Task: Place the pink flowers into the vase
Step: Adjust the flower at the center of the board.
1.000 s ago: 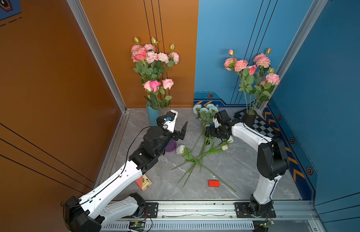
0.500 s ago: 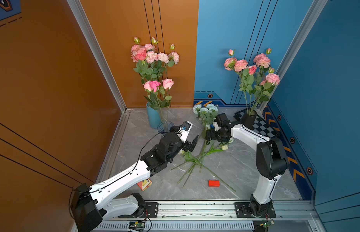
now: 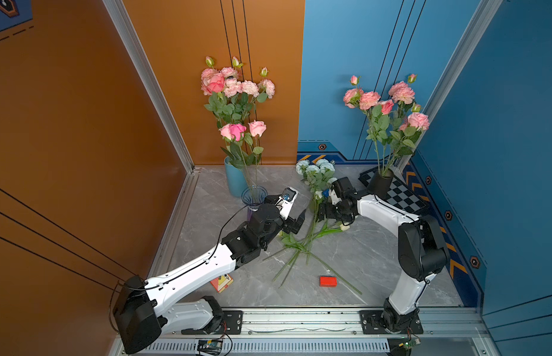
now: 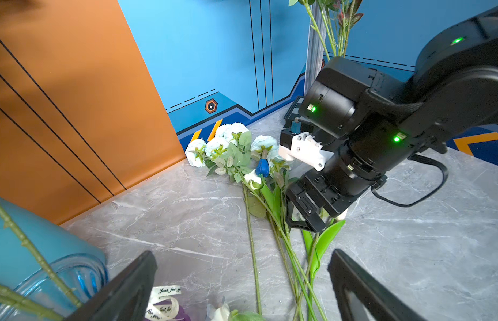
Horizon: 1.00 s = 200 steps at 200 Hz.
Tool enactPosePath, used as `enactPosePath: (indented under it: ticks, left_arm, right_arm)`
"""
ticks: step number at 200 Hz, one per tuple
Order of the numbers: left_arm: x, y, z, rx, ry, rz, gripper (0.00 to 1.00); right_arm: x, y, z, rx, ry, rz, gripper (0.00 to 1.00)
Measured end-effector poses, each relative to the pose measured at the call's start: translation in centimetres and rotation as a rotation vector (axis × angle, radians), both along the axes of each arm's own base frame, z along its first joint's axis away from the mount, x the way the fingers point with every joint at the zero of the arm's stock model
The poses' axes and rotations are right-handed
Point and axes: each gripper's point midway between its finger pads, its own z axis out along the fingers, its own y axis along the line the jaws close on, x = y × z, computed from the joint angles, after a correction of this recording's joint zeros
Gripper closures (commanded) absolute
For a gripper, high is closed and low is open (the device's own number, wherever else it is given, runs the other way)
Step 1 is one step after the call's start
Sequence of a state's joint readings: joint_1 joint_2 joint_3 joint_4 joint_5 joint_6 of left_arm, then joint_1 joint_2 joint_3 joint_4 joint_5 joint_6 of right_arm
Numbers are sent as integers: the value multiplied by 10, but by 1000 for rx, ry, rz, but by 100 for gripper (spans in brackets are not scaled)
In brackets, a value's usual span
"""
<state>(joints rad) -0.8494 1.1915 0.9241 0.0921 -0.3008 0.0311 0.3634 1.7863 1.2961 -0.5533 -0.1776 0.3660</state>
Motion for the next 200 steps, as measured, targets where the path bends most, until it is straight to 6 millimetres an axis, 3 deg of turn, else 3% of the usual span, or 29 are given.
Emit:
enactPosePath:
  ticks: [38, 84, 111, 136, 161, 200]
  left_arm:
    - [6, 0, 11, -21, -7, 18, 2]
    - [13, 20, 25, -61, -24, 71, 1]
    - [12, 36, 43, -105, -56, 99, 1]
    - [12, 48, 45, -120, -67, 120, 1]
    - [17, 57, 33, -113, -48, 139, 1]
    - [24, 75, 20, -128, -19, 171, 1]
  right_arm:
    - [5, -7, 24, 23, -66, -16, 0]
    - [14, -37, 35, 33, -89, -97, 0]
    - [22, -23, 32, 40, -77, -87, 0]
    - [39, 7, 19, 40, -57, -49, 0]
    - [44, 31, -9, 13, 2, -22, 0]
    - [39, 30, -45, -98, 75, -28, 5]
